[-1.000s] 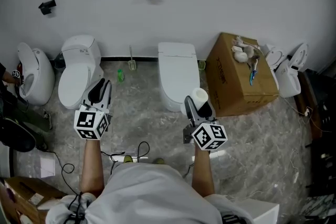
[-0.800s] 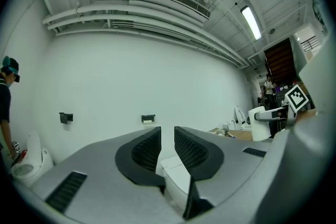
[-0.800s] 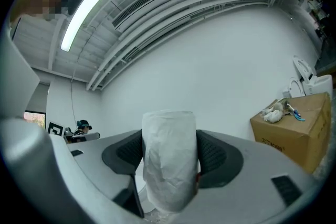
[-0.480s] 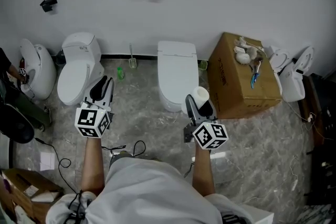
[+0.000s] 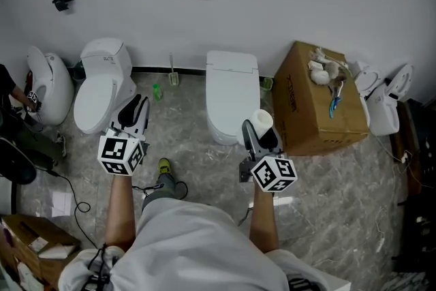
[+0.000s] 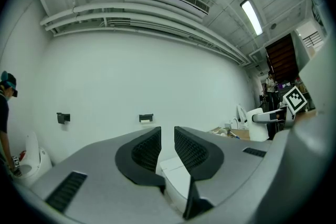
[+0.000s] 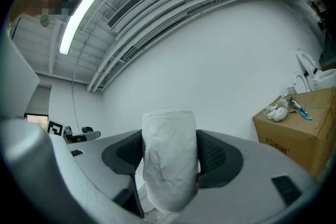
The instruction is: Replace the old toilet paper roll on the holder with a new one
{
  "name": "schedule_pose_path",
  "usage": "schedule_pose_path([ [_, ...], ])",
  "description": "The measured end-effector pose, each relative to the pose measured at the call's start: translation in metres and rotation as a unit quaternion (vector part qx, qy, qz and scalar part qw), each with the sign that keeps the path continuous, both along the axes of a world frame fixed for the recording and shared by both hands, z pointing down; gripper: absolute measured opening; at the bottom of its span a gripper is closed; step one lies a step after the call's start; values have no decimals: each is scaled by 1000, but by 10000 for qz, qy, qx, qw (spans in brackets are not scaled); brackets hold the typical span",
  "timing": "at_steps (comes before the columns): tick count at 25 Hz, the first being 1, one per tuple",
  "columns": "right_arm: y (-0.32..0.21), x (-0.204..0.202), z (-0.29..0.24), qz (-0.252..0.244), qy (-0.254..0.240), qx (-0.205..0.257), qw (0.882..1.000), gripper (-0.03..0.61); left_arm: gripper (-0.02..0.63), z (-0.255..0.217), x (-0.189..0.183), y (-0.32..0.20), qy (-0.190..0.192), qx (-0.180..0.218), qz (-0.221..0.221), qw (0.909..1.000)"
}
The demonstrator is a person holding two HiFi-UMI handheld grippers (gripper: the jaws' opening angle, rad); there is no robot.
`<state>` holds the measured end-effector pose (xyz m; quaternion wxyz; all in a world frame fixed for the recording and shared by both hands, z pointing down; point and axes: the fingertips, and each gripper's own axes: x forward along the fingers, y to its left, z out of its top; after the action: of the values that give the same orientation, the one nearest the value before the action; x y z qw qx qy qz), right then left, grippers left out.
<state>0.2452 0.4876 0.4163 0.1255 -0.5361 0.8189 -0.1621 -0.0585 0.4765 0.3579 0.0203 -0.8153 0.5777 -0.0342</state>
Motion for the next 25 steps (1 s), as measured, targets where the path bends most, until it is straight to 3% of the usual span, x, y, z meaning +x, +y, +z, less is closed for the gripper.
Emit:
schedule_pose_path([
  [13, -92, -34, 11, 125, 110, -141, 9998, 301, 72, 19, -32, -101, 173, -120, 162, 9996],
  [25, -227, -110, 1, 305, 51, -330, 9990, 301, 72, 13, -110, -247, 305, -262, 281, 9988],
])
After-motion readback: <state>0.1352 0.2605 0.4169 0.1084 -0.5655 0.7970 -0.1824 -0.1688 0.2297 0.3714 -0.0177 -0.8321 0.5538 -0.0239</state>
